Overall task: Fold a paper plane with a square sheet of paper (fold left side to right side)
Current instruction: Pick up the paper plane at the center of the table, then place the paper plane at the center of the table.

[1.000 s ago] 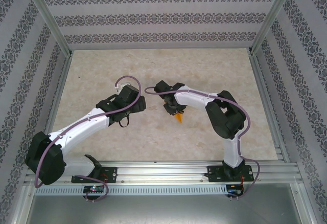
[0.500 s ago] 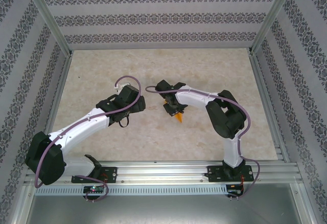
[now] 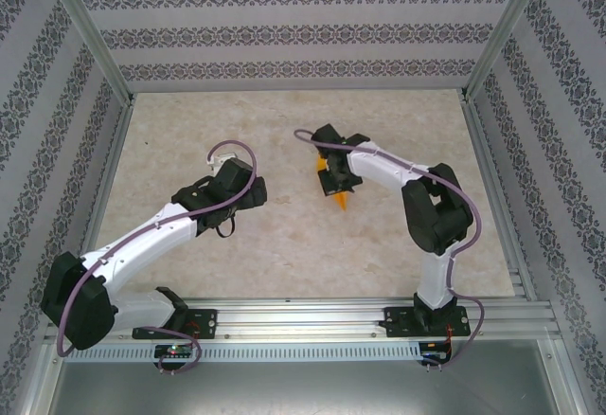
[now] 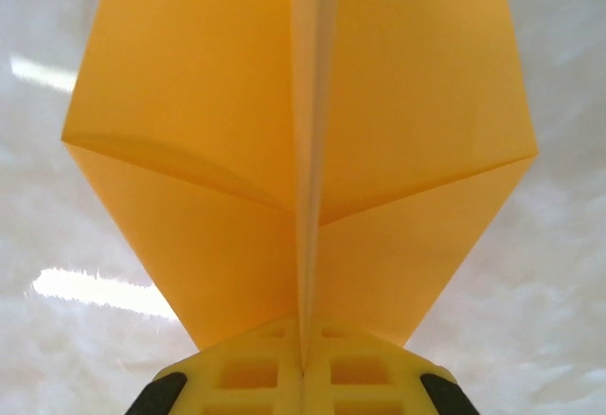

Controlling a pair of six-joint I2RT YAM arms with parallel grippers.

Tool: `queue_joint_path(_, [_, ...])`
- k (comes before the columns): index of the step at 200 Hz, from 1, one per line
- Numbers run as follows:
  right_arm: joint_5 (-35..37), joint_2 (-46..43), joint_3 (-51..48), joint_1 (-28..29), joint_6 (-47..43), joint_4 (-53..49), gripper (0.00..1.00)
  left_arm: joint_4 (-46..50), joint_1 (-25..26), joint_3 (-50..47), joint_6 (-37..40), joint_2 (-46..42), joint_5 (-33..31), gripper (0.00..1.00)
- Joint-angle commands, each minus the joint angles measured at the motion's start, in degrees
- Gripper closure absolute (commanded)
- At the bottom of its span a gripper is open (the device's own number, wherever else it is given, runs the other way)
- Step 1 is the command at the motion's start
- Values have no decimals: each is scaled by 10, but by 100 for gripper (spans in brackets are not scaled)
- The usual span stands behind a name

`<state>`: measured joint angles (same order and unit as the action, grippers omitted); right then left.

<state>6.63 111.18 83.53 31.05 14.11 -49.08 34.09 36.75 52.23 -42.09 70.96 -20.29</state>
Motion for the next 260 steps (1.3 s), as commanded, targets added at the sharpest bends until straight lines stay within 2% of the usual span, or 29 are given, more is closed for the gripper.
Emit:
queue_joint_path(1, [-17,26,64,-20,28,-11,100,16,-4,12,13,-13,-13,0])
queue_joint_path(66, [-25,156,218,-58,21,-65,99,13,-4,7,16,-12,9,0])
queue_joint_path(119, [-26,188,221,-65,22,-61,97,11,-3,8,16,-5,16,0])
queue_joint_path(188, [-20,208,223,-65,21,-63,88,12,-4,11,16,1,19,0])
queue_joint_path(260, [-13,187,226,-64,18,-71,84,16,-4,15,17,2,18,0])
